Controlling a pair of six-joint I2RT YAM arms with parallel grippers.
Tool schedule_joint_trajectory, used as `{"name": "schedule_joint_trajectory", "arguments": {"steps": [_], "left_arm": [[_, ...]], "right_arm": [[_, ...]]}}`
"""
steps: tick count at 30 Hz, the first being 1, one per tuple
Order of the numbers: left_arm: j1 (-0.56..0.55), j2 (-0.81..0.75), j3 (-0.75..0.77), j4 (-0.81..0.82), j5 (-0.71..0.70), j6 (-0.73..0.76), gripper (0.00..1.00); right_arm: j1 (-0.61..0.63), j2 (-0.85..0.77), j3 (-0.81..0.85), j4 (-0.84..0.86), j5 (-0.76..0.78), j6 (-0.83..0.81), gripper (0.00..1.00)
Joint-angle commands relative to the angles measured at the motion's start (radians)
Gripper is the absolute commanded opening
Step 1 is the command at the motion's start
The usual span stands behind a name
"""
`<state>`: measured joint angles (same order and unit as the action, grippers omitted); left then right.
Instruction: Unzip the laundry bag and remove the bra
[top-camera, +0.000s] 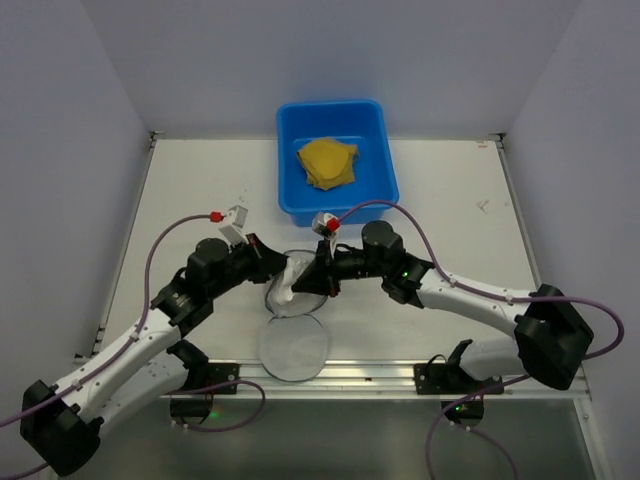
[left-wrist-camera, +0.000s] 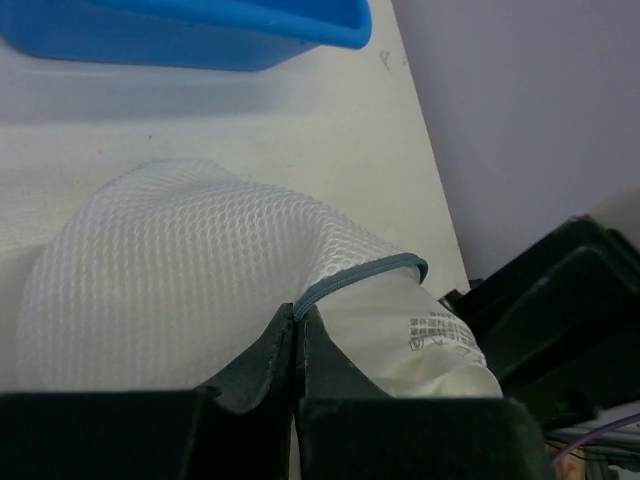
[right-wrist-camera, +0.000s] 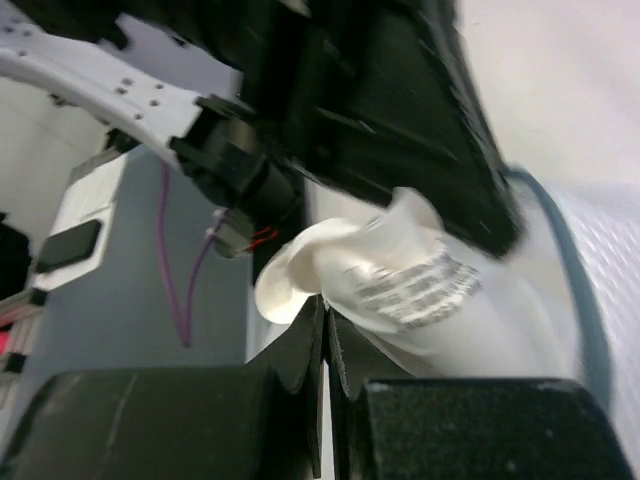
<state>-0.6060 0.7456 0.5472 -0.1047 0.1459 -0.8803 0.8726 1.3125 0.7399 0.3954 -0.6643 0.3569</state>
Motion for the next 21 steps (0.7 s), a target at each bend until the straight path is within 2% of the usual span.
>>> {"name": "schedule_joint_trajectory", "arguments": {"steps": [1, 2, 5, 10, 15, 18, 21], "left_arm": [[-0.011, 0.061, -0.056, 0.095, 0.072, -0.032, 0.0], [-0.014, 0.075, -0.069, 0.129, 0.07, -0.036, 0.0], [-0.02, 0.086, -0.073, 0.145, 0.054, -0.031, 0.0], [-0.018, 0.09, -0.104, 0.109, 0.0, -0.023, 0.0], [-0.018, 0.127, -0.151, 0.066, -0.054, -0.04, 0.0], [-0.018, 0.178, -0.167, 0.108, -0.037, -0.051, 0.0], [-0.018, 0.208, -0.162, 0.131, -0.025, -0.049, 0.0]], "right_arm": [[0.009, 0.014, 0.102, 0.114, -0.185, 0.066, 0.0], [0.009, 0.017, 0.114, 0.181, -0.263, 0.085, 0.0], [0.008, 0.028, 0.164, 0.259, -0.334, 0.123, 0.0], [-0.023, -0.014, 0.213, 0.26, -0.308, 0.126, 0.0], [-0.069, -0.082, 0.304, 0.16, -0.284, 0.103, 0.0], [-0.069, -0.088, 0.352, 0.175, -0.3, 0.126, 0.0], [-0.08, -0.096, 0.395, 0.085, -0.23, 0.027, 0.0]]}}
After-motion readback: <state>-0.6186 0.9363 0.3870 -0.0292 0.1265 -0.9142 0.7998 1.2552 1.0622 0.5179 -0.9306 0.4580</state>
